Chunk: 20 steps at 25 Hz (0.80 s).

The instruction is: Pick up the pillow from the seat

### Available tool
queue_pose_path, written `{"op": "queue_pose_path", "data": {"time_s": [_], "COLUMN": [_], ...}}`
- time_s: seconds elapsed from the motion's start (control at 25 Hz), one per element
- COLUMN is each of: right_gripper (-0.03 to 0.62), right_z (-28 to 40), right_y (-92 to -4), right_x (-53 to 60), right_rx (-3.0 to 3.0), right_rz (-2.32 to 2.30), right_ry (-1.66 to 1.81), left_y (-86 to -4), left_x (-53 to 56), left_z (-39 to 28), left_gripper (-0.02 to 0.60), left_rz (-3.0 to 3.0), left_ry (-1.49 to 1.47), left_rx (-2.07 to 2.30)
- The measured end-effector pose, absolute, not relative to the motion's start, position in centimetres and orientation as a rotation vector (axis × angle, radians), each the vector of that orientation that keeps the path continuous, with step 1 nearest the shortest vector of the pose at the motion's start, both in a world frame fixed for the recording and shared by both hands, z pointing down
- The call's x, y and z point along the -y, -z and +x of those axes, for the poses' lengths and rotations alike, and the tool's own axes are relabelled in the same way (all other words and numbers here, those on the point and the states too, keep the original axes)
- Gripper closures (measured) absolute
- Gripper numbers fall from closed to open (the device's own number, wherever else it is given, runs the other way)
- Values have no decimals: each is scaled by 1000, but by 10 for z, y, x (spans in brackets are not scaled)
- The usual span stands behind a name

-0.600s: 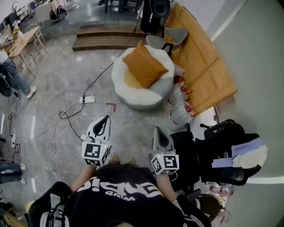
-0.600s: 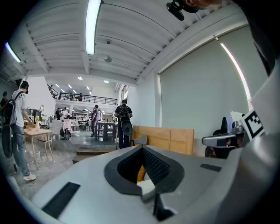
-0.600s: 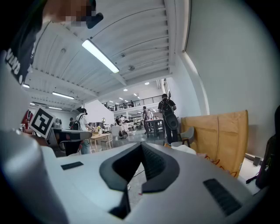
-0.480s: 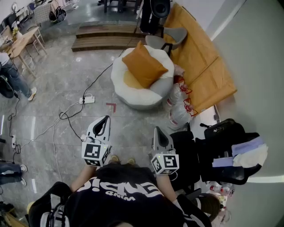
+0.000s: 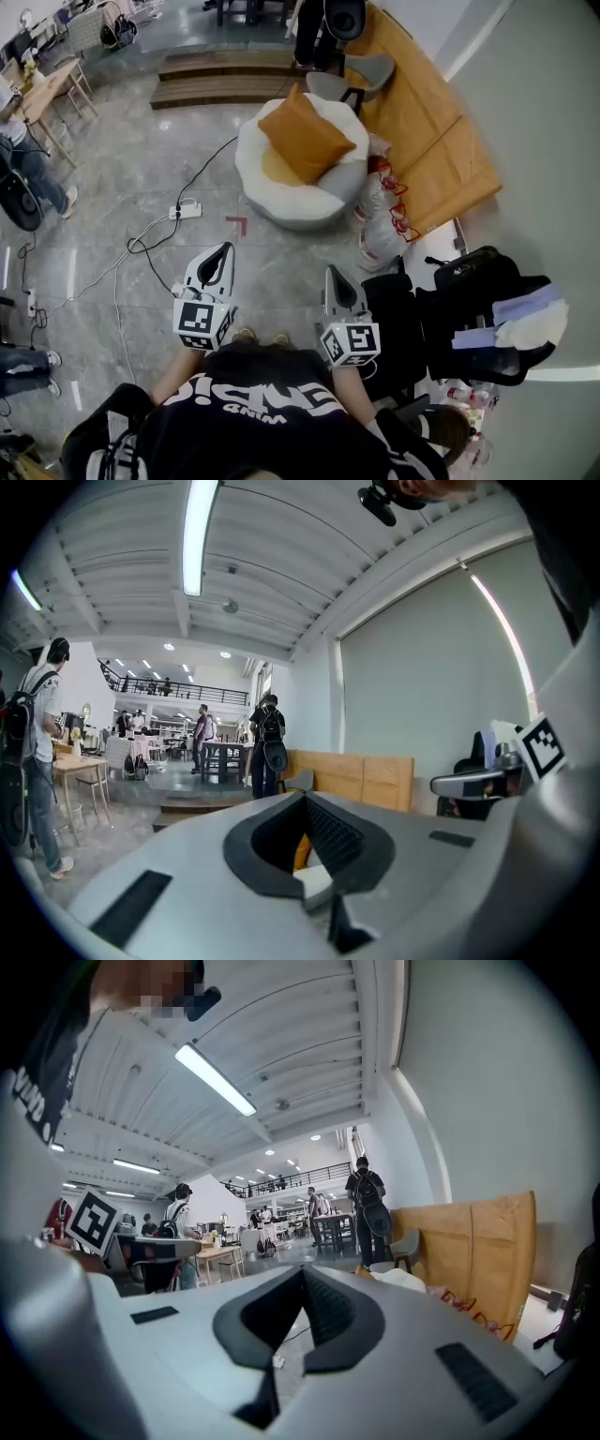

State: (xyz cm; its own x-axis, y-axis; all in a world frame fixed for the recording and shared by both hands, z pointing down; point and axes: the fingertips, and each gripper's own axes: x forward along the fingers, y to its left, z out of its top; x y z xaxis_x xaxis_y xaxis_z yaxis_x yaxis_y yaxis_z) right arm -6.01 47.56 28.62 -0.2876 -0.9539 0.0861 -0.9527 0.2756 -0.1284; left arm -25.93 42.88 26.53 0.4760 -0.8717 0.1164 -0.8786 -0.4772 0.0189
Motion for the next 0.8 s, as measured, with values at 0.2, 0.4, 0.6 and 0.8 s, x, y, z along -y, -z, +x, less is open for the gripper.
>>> {"op": "queue_pose_path", "data": {"time_s": [0.2,0.4,0.6,0.8], "right_gripper": [572,572,572,572], "right_z": [-67,-66,-60,-57], "right_y": [-279,-276,-274,-281], "right_x": [-477,-470,-453,-428], "right_rx": [-2467,-2452,-2449,-2460], "right_rz": [-1842,-1871,-1909,-1907], "right_ry": [257,241,193,213], "left_y": [-268,-274,-272,-275], "left_x": [-427,-414,-400,-376], "left_z": [-264,-268,-264,-258], "left_gripper": [574,574,574,574], "left_rz": [2660,2668,2675,2666], "left_ry": [-146,-144,-142,-146], "left_rx": [1509,1470,1465,1464]}}
